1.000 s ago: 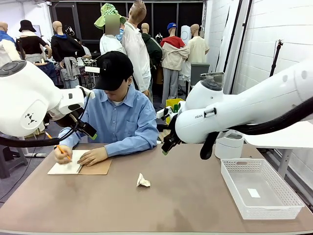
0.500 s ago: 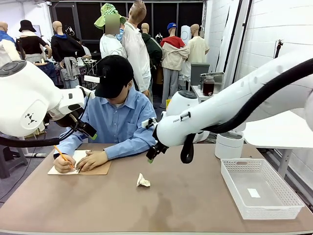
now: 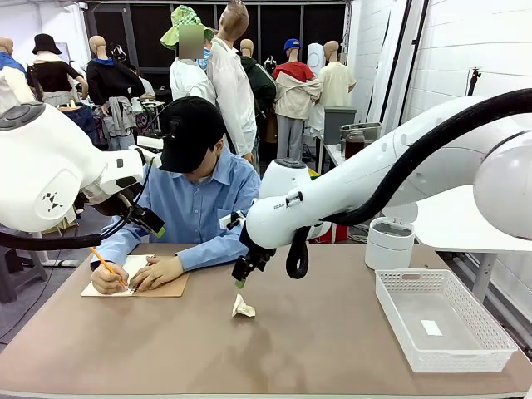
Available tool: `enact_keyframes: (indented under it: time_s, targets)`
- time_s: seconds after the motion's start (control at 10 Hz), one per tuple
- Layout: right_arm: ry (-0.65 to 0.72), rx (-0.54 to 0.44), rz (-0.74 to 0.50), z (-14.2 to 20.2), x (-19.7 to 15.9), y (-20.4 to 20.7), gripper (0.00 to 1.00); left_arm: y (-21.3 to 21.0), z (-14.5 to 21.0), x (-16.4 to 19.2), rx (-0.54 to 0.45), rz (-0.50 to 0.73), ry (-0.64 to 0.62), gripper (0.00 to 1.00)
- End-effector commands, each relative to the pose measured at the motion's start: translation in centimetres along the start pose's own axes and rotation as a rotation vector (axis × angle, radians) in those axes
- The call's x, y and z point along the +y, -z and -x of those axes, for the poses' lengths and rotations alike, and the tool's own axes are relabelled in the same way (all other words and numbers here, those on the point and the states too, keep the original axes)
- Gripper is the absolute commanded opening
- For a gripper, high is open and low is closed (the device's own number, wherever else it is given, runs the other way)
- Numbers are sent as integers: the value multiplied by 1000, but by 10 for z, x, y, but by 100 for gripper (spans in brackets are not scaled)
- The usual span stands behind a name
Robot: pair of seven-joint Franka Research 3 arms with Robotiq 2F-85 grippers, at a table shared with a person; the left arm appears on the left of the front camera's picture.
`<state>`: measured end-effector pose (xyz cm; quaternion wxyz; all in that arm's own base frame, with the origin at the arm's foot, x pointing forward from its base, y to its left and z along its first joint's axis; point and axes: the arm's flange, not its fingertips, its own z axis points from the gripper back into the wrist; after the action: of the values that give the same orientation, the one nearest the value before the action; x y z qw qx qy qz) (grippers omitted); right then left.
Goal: Sort the paper based on its condition.
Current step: If a person hands you a paper, place it in the Organizing basket , and if it's crumpled, put it in the Trash can.
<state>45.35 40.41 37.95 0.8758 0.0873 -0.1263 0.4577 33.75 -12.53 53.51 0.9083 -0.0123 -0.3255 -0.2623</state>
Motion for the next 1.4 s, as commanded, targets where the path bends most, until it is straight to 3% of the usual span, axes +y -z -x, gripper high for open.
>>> enact_keyframes:
  time_s: [0.0,0.5,1.3]
  targets:
    - [-19,53,-13,-8,2,10,100,0,1,0,6,1,-1,100]
    - [-39,158,-42,-10,14,38,100,0,1,0,6,1,-1,100]
    - [-73,221,-69,-23,12,65,100,0,1,0,6,1,-1,100]
